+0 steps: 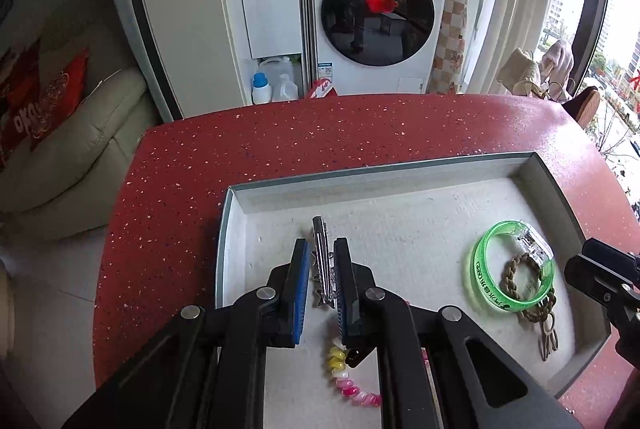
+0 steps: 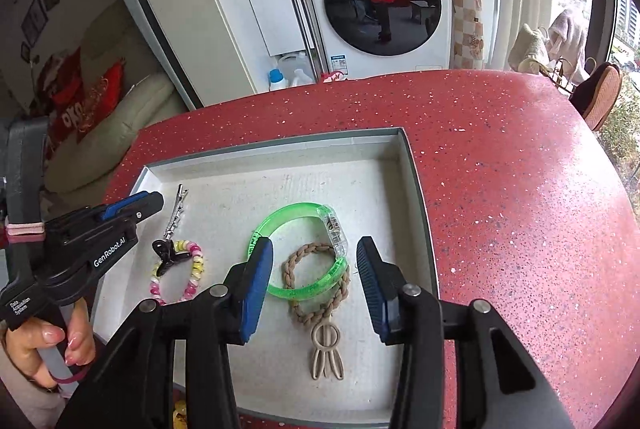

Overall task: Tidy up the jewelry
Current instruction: 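Lower and open the left tool to drop the clip while the right tool releases the bangle, then withdraw both open tools from the tray toward the spiral hair tie and heart pendant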

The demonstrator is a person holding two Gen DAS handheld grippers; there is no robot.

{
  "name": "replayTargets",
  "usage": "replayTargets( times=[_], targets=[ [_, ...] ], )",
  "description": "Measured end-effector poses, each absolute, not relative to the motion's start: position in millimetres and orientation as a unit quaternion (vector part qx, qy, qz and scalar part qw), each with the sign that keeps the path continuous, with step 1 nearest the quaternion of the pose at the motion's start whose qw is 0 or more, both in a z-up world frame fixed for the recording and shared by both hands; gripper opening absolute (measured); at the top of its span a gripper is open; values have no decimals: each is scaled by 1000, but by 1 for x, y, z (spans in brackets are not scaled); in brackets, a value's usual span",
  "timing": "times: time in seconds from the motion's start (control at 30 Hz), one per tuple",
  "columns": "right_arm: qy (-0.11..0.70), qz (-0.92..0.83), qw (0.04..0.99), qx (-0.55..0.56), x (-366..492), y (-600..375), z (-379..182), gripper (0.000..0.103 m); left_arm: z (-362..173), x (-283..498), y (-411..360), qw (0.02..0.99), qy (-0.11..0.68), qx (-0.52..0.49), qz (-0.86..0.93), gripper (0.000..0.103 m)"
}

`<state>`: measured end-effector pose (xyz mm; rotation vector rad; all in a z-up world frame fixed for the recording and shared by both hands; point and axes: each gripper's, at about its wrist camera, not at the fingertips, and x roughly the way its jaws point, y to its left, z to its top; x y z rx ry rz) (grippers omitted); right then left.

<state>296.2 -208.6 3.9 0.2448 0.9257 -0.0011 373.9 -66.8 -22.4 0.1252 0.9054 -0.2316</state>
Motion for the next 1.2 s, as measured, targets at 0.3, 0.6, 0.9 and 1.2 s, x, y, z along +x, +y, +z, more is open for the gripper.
replayTargets(
  times=[0.3, 0.6, 0.9, 1.2],
  targets=[
    [429, 1, 892, 141, 251, -210, 19, 49, -1, 337, -55, 899, 416, 52, -124, 31],
    [425, 2, 894, 142, 214, -203, 25, 49, 7, 296, -45, 902, 407, 46, -133, 31],
    [427, -3, 891, 154, 179, -201, 22, 49, 15, 255, -27, 906, 401, 19, -136, 31],
    [436, -8, 884, 170, 142, -201, 11, 49, 7, 207, -16, 917, 382, 12, -115, 103]
  ],
)
